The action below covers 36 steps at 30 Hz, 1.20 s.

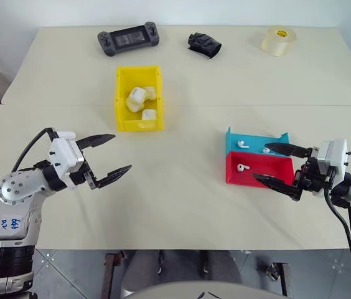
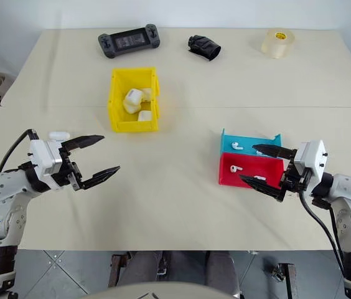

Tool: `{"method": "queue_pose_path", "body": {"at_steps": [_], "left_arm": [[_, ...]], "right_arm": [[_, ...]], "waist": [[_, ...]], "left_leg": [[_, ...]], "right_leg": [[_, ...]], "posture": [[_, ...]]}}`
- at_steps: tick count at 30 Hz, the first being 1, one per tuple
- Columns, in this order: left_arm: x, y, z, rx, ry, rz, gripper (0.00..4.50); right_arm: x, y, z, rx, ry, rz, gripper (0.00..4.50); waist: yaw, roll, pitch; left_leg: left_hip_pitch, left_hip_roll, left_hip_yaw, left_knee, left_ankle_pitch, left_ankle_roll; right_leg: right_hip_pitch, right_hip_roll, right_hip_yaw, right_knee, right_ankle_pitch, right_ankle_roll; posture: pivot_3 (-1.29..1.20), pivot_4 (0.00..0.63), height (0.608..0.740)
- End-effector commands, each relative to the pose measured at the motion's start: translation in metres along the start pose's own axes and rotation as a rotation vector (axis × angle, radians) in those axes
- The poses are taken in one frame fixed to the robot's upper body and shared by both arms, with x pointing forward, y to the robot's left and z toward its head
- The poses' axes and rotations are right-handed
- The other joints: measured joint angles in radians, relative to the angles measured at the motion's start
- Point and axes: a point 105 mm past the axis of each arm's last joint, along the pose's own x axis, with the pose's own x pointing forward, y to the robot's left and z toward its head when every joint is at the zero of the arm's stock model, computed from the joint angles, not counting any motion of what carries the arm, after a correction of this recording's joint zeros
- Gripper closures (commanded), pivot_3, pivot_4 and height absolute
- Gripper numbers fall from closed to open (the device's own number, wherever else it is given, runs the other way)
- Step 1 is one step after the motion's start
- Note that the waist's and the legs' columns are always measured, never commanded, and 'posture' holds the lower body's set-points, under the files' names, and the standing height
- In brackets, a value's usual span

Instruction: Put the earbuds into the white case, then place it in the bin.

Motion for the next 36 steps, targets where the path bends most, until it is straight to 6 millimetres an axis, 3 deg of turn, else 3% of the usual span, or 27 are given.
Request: {"method": "queue_pose_path", "body": {"at_steps": [1, 3, 8, 12, 17, 24, 28, 36], "left_arm": [[-0.008, 0.000, 0.006, 0.003, -0.007, 0.061, 0.01], [-0.013, 0.000, 0.003, -0.017, 0.008, 0.111, 0.01], [-0.048, 0.006, -0.009, -0.076, 0.055, 0.411, 0.01], [-0.091, 0.002, -0.029, -0.119, 0.147, 0.750, 0.01], [-0.125, -0.003, -0.050, -0.189, 0.269, 1.027, 0.01], [-0.117, -0.006, -0.048, -0.336, 0.262, 1.031, 0.01], [-0.109, 0.026, -0.042, -0.326, 0.386, 1.032, 0.01], [-0.092, 0.063, -0.041, -0.480, 0.701, 0.962, 0.01]], "right_arm": [[0.006, 0.005, 0.008, -0.035, -0.044, 0.030, 0.00], [0.012, 0.007, 0.010, -0.034, -0.064, 0.044, 0.00], [0.043, 0.015, 0.019, -0.027, -0.165, 0.098, 0.00], [0.067, 0.031, 0.024, -0.020, -0.236, 0.170, 0.00], [0.084, 0.036, 0.033, -0.050, -0.284, 0.231, 0.00], [0.085, 0.036, 0.032, -0.064, -0.262, 0.277, 0.00], [0.077, 0.033, 0.028, -0.054, -0.234, 0.258, 0.00], [0.076, 0.036, 0.028, -0.049, -0.235, 0.221, 0.00]], "waist": [[-0.004, 0.000, 0.000], [-0.008, 0.000, 0.000], [-0.020, 0.000, 0.000], [-0.021, -0.001, 0.000], [-0.006, -0.001, 0.000], [0.003, -0.004, -0.002], [0.003, -0.005, -0.002], [-0.008, -0.005, -0.002]], "left_leg": [[0.000, 0.000, 0.000, 0.000, 0.000, 0.000], [0.000, 0.000, 0.000, 0.000, 0.000, 0.000], [0.000, 0.002, -0.001, 0.000, 0.000, 0.000], [0.000, 0.001, -0.001, -0.001, 0.000, 0.000], [0.000, 0.000, -0.001, 0.001, 0.000, -0.001], [0.000, 0.000, -0.003, 0.003, -0.002, -0.001], [0.000, 0.000, -0.004, 0.003, -0.002, -0.002], [-0.001, 0.000, -0.004, 0.002, -0.002, -0.002]], "right_leg": [[0.000, 0.000, 0.000, 0.000, 0.000, 0.000], [0.000, 0.000, 0.000, 0.000, 0.000, 0.000], [0.000, 0.001, 0.000, 0.000, 0.000, 0.000], [0.000, -0.001, 0.000, 0.000, 0.000, 0.000], [0.000, -0.001, 0.000, -0.001, 0.000, 0.000], [0.000, -0.002, 0.000, -0.001, 0.000, -0.001], [-0.001, -0.001, 0.000, -0.001, -0.001, -0.002], [-0.003, 0.000, 0.000, 0.006, -0.002, -0.003]], "posture": [[0.00, 0.150, 0.740], [0.00, 0.150, 0.740], [0.00, 0.150, 0.740], [0.00, 0.150, 0.740], [0.00, 0.150, 0.740], [0.00, 0.150, 0.740], [0.00, 0.150, 0.740], [0.00, 0.150, 0.740]]}}
